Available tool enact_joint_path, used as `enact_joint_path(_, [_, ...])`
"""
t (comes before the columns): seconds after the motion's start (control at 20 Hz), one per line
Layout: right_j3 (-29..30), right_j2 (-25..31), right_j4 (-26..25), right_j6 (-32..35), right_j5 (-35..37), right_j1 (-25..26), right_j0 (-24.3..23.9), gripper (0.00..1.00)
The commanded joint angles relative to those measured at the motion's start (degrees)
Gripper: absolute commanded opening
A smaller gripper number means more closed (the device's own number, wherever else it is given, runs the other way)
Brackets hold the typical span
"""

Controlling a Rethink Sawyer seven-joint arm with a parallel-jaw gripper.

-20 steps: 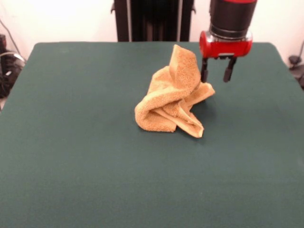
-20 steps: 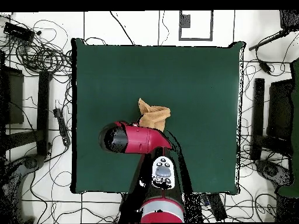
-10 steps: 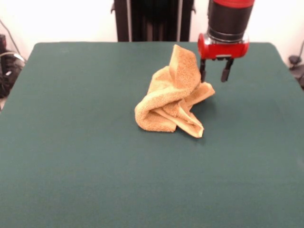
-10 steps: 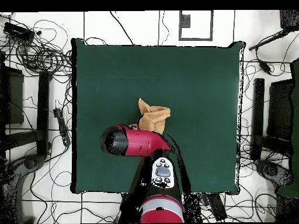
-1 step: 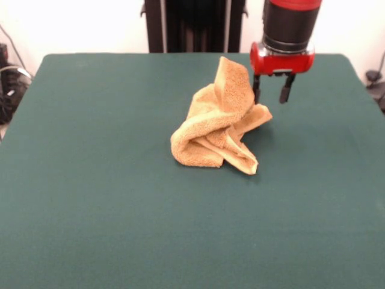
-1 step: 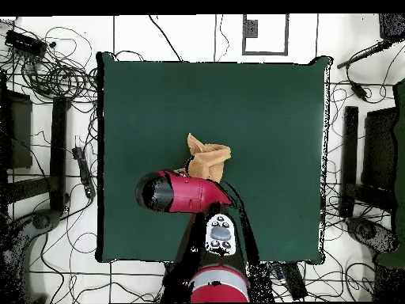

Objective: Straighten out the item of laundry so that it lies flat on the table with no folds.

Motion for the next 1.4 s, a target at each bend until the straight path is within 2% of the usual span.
enact_joint_path(0.05, [1.61,4.37,1.59,10.9,-1.35,-0.69,0.14,1.0])
enact_joint_path(1.4, [0.34,4.0,1.64,10.13,1.1,-1.69,0.19,1.0])
